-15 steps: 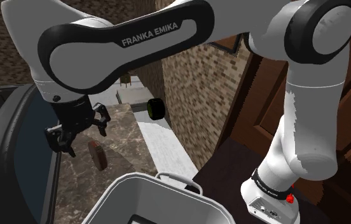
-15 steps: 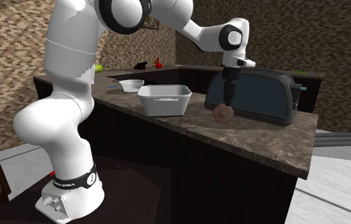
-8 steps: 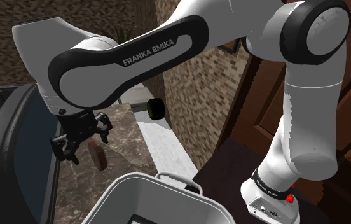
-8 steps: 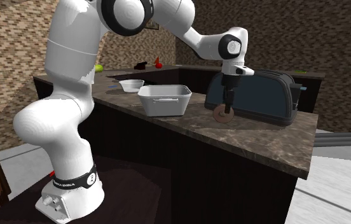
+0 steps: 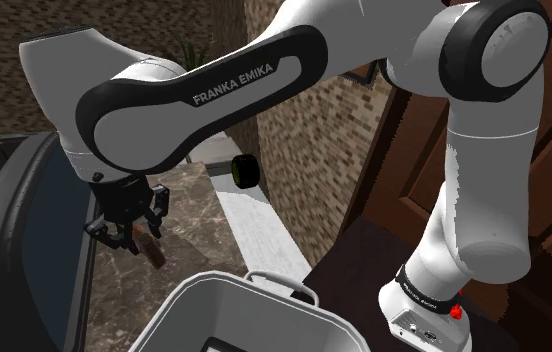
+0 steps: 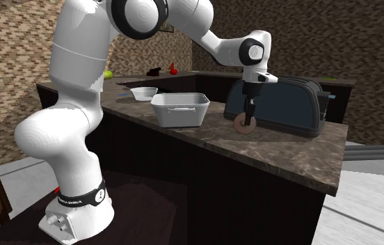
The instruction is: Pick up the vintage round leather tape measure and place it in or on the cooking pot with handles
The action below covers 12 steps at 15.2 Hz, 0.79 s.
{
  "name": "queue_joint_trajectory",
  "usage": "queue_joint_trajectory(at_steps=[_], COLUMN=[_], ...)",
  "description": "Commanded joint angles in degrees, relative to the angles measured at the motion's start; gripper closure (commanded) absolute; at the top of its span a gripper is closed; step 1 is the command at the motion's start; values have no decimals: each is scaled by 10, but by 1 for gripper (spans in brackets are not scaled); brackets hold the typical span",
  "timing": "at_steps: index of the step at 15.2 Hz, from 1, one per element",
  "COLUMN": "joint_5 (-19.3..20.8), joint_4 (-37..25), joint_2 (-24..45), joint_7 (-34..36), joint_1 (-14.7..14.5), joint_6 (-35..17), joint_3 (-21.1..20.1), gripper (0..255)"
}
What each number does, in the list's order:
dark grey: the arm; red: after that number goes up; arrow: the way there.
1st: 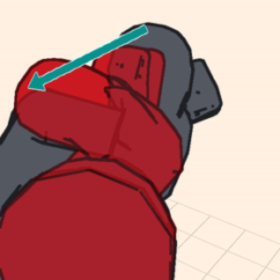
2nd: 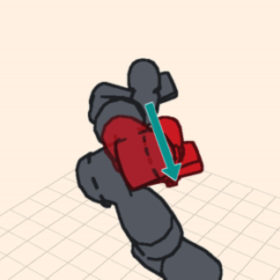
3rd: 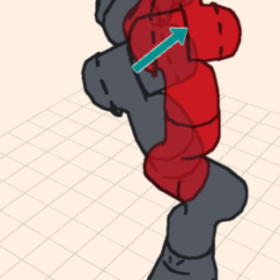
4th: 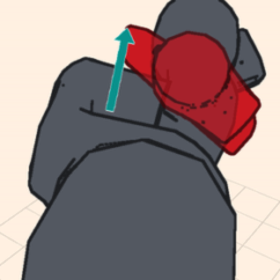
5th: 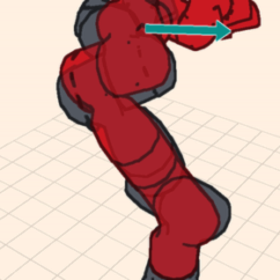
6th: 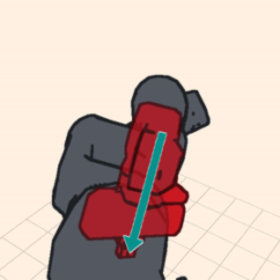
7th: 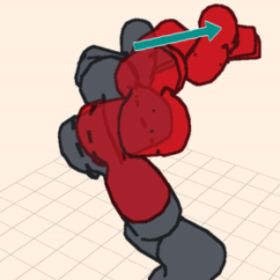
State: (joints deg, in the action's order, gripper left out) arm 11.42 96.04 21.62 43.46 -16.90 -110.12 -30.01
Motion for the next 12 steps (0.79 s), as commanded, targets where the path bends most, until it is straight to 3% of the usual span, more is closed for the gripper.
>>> queue_joint_trajectory(at_steps=[1,8,12], joint_5=[0,0,-6], joint_4=[0,0,-19], joint_2=[0,0,-9], joint_7=[0,0,-4], joint_1=[0,0,1], joint_6=[0,0,27], joint_3=[0,0,-2], gripper=[255,255,255])
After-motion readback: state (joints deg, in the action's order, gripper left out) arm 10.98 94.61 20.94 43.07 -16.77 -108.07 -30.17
